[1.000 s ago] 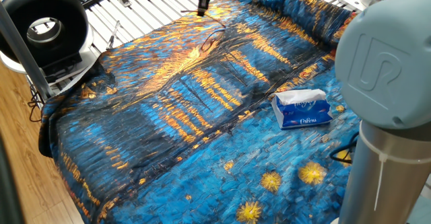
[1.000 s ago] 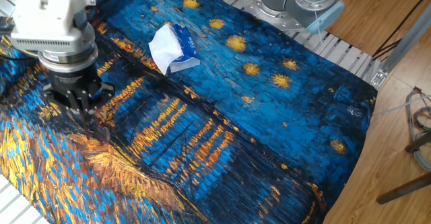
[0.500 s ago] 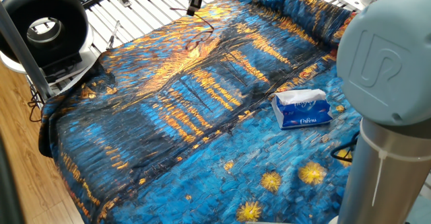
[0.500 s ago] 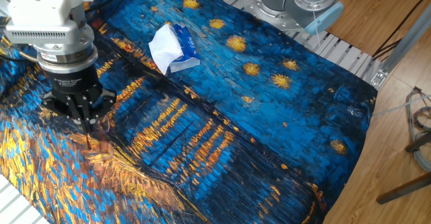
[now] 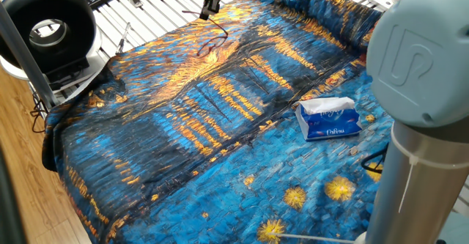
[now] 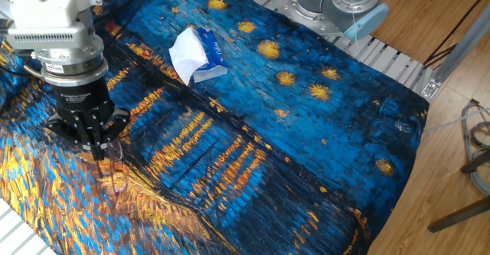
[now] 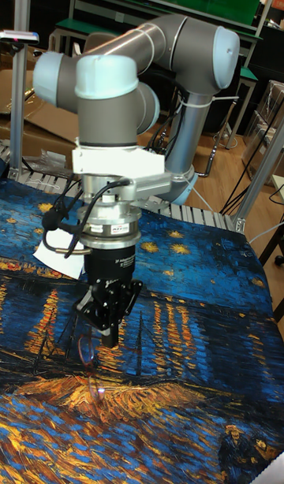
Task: Unfold the leg of the glasses (with one hand)
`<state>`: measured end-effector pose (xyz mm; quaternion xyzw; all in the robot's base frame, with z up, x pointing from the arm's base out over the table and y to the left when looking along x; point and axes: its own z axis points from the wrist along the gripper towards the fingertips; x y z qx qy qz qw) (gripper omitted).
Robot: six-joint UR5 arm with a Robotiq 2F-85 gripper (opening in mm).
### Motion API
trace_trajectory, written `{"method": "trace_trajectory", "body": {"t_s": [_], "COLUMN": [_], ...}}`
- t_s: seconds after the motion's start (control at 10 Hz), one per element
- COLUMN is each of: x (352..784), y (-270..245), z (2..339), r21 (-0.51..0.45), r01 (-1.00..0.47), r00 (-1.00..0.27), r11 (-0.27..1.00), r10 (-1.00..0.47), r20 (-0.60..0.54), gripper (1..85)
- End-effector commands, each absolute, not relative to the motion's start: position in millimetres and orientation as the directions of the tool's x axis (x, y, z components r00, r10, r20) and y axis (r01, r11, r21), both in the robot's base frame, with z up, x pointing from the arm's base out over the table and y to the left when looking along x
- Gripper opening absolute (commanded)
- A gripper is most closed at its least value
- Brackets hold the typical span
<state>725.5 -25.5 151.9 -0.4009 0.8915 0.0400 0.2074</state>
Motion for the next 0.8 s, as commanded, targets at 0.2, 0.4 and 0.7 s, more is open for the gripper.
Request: {"method": "trace_trajectory", "body": {"t_s": [0.2,0.4,0.7], "x": [732,732,729], "y": [-25,-27,-30], "z": [146,142,137], "r21": [-0.131,-0.145,-0.161], "r01": [-0.747,-0.748,-0.748], "r00": [-0.528,-0.515,-0.499], "r11": [0.652,0.648,0.643], "r10": [-0.701,-0.703,-0.706], "r20": [-0.479,-0.49,-0.504], "gripper": [1.0,1.0,1.0]}}
